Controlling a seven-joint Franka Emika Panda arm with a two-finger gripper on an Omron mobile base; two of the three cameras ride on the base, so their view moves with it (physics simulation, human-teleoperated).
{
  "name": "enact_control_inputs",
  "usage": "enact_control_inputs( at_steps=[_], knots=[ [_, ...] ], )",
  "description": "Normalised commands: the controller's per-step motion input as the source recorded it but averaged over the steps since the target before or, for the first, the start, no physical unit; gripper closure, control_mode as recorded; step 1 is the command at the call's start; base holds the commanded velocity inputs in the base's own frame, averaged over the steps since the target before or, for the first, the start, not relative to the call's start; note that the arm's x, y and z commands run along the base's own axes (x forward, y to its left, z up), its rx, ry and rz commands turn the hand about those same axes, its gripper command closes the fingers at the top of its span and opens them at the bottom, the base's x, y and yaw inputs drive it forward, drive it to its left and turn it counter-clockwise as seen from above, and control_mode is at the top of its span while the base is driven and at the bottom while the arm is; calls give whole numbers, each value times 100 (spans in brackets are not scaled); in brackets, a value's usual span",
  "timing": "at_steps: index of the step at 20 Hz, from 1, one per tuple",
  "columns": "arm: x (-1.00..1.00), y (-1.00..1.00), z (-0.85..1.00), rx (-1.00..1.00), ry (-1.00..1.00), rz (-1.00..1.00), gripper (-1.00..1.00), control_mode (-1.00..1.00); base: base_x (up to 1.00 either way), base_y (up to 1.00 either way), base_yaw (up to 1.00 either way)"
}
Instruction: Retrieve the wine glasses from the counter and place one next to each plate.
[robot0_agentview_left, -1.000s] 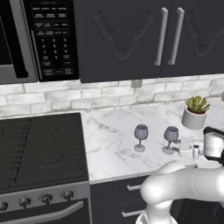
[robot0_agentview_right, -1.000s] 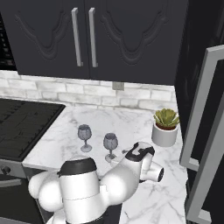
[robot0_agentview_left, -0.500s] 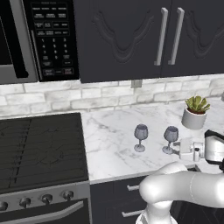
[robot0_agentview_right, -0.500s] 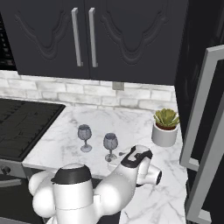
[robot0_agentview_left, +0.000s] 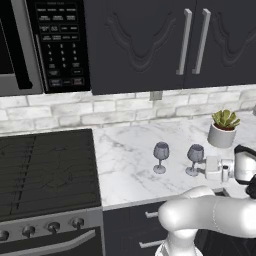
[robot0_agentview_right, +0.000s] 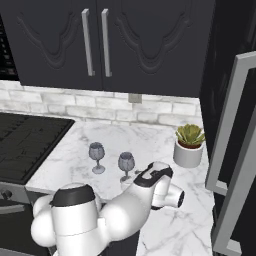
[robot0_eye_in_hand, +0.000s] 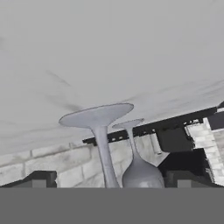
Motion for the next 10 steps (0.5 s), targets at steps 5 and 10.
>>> enact_control_inputs(
  at_steps=[5, 10],
  knots=[
    [0, 3, 0, 0, 10, 0, -100, -100, 0, 0, 0],
    [1, 4, 0, 2, 15, 0, -100, -100, 0, 0, 0]
  ],
)
